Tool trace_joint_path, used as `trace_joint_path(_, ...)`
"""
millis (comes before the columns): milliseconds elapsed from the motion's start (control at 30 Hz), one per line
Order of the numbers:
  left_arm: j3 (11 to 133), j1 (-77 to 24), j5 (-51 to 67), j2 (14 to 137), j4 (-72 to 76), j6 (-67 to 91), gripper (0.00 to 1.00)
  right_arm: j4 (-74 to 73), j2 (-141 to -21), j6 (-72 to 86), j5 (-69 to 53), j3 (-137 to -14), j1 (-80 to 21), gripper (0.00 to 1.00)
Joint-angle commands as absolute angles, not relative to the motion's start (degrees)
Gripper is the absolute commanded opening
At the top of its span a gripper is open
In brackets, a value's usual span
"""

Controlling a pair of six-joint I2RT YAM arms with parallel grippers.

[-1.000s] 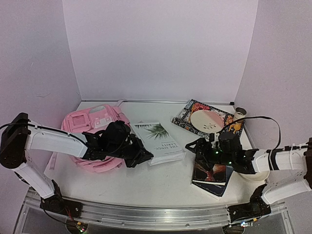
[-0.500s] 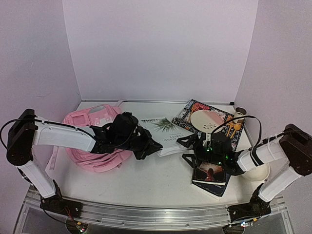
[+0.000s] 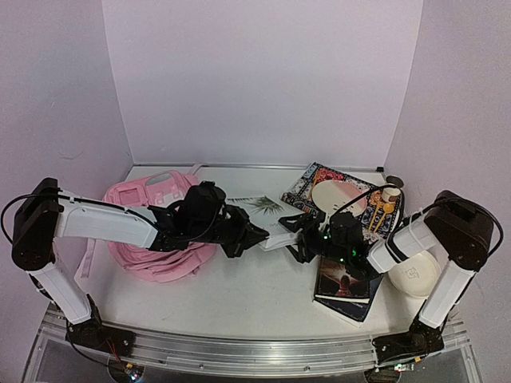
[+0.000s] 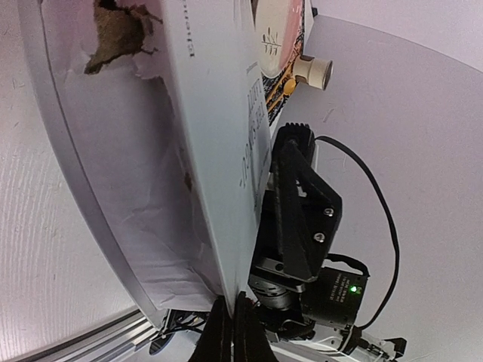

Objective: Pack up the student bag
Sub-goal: Pass from the left arm to the right, then pick up the largest pocket of the bag from the student bag.

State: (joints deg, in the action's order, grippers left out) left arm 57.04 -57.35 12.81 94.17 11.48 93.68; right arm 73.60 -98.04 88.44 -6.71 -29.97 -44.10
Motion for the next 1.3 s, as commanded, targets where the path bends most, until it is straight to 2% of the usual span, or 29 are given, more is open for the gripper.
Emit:
trace_joint_path(0, 59.34, -58.10, 13.58, 93.65, 19.48, 94.61, 0.00, 83.33, -99.10, 89.47, -4.08, -33.44, -44.82, 0.75)
trace_joint_path(200, 56.83, -58.10, 12.75, 91.73, 20.46, 95.15, 0.00, 87.17, -100.40, 89.32, -3.60, -34.67, -44.82, 0.62)
trace_joint_path(433, 52.78, -58.10, 11.39, 89.57, 20.96, 95.14, 0.11, 94.23, -102.47, 90.73, -4.82, -35.14, -44.82, 0.41)
trace_joint_path(567, 50.98, -58.10, 10.31, 88.17, 20.92, 94.23, 0.16, 95.19, -101.94, 90.21, -5.19, -34.74, -44.76, 0.34)
trace_joint_path(633, 49.90, -58.09, 10.34, 87.46, 20.94, 94.32, 0.21, 95.34, -101.45, 89.80, -5.17, -34.30, -44.74, 0.33)
trace_joint_path(733, 48.20, -57.72, 10.41, 85.82, 20.92, 93.30, 0.36, 95.36, -100.68, 88.87, -5.58, -33.56, -44.74, 0.33)
trace_joint_path(933, 44.05, -52.89, 12.63, 79.57, 19.18, 85.14, 0.54, 95.37, -98.77, 87.85, -5.56, -31.44, -44.76, 0.33)
trace_joint_path(1000, 44.22, -50.55, 13.40, 77.45, 12.56, 80.17, 0.59, 95.36, -98.26, 87.44, -5.82, -30.97, -44.74, 0.33)
trace_joint_path(1100, 51.05, -48.81, 8.47, 75.80, -6.96, 67.97, 0.67, 95.36, -97.83, 87.22, -6.08, -30.48, -44.74, 0.33)
trace_joint_path(1267, 60.02, -48.39, -1.79, 76.15, -31.01, 53.12, 0.72, 95.36, -97.20, 87.00, -6.38, -29.92, -44.74, 0.34)
